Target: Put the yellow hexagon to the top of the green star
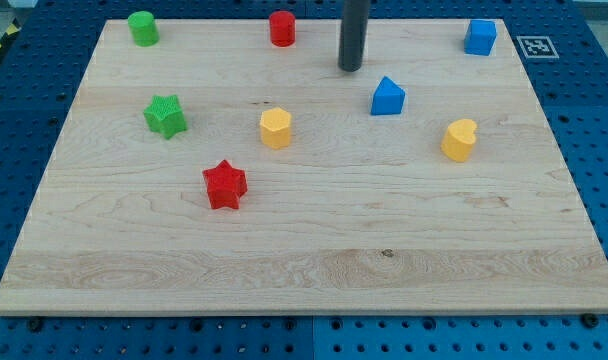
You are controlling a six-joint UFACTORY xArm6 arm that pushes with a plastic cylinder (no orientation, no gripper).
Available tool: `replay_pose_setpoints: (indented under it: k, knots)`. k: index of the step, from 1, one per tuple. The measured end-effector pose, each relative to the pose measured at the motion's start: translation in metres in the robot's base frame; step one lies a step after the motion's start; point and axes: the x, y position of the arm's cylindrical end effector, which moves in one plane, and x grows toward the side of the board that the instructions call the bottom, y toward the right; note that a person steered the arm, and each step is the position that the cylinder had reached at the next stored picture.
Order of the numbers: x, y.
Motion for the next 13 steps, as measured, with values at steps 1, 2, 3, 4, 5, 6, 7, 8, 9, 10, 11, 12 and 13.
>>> replay_pose_setpoints:
  k: [1,2,3,4,5,6,7,8,9,10,11,12,13]
  knots:
    - [0.031,-0.015]
    - [0.085,0.000]
    - [0.124,0.023]
    - [0.148,-0.004]
    - [0.148,-0.052]
    - [0.139,-0.079]
    - [0.121,-0.094]
    - [0.105,-0.104]
    - [0.111,-0.095]
    - [0.107,-0.073]
    - [0.079,-0.071]
    - [0.075,-0.079]
    - [0.064,-0.076]
